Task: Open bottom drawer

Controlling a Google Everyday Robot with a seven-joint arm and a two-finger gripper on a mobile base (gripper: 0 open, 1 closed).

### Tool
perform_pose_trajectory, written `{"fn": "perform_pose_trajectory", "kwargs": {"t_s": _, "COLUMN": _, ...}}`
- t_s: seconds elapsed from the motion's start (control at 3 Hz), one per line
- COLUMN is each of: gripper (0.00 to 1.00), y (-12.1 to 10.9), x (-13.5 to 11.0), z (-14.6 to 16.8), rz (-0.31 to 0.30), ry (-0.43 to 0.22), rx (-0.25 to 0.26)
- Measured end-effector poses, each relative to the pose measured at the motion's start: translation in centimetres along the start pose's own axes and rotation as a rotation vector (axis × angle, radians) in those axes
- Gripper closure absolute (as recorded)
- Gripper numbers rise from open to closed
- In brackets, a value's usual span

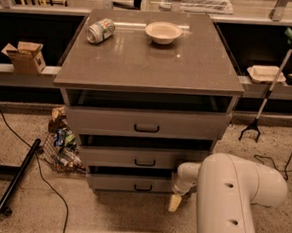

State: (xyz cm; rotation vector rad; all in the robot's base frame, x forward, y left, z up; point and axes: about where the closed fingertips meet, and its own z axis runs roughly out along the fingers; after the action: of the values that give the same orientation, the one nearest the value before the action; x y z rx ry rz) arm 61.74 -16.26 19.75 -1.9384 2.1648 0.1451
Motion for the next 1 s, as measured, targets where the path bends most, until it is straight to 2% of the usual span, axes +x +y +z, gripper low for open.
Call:
{"fn": "perform_pose_trajectory", "kwargs": {"t_s": 0.33, "gripper": 0.0, "y": -1.0, "x": 0.1, "z": 0.8, "rz": 0.0, "ry": -0.007, "rx": 0.017}}
{"fn": "perform_pose_trajectory", "kwargs": {"t_s": 1.0, "gripper": 0.0, "y": -2.4, "x": -0.2, "z": 3.4, "rz": -0.005, "ry": -0.028, "rx": -0.019}}
